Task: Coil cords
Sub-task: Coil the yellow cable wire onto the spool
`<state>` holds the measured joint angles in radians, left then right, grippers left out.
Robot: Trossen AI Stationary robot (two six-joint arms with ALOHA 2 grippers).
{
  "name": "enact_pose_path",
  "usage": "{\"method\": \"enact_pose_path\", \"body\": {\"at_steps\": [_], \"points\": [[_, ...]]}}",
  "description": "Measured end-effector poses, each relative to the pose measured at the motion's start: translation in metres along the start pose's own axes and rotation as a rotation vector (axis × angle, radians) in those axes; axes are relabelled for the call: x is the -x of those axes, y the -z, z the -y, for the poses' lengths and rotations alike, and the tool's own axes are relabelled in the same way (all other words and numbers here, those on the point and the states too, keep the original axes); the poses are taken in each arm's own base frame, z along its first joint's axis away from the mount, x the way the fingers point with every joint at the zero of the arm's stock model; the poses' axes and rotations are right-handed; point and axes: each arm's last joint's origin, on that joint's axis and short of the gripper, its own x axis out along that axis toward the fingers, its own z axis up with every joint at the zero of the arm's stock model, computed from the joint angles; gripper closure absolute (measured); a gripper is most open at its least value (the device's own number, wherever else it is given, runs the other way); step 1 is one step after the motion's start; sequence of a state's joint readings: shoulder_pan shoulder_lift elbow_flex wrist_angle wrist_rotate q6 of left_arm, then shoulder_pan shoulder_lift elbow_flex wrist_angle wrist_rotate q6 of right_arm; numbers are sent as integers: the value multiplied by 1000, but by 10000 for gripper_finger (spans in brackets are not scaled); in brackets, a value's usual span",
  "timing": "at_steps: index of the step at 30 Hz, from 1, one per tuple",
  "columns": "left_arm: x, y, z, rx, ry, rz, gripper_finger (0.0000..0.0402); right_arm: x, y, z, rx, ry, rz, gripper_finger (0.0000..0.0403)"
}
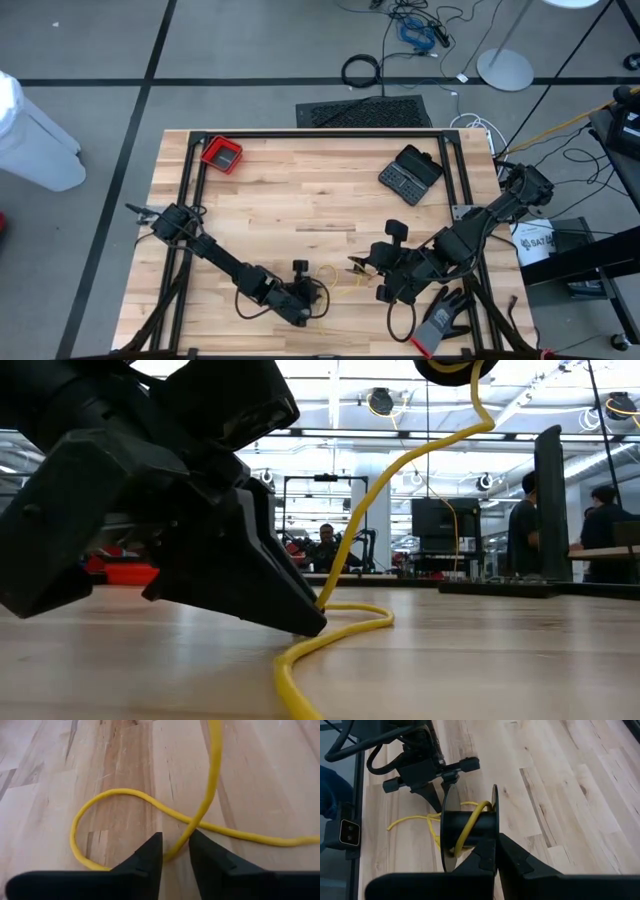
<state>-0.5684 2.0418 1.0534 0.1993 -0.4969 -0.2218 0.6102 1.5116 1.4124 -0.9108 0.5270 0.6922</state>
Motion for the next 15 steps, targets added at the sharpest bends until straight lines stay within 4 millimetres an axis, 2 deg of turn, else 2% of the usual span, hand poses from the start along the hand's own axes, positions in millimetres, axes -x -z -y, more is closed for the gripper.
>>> {"method": "enact_pose_path", "body": {"at_steps": [6,11,15], "points": [[-3,-1,-4,14,9,-7,340,0,0,0,-1,0,0,403],[-4,-1,-8,22,22,-13,385,0,0,0,-1,0,0,403],[-4,-2,-8,21,21,-12,393,0,0,0,-1,0,-1,403]]}}
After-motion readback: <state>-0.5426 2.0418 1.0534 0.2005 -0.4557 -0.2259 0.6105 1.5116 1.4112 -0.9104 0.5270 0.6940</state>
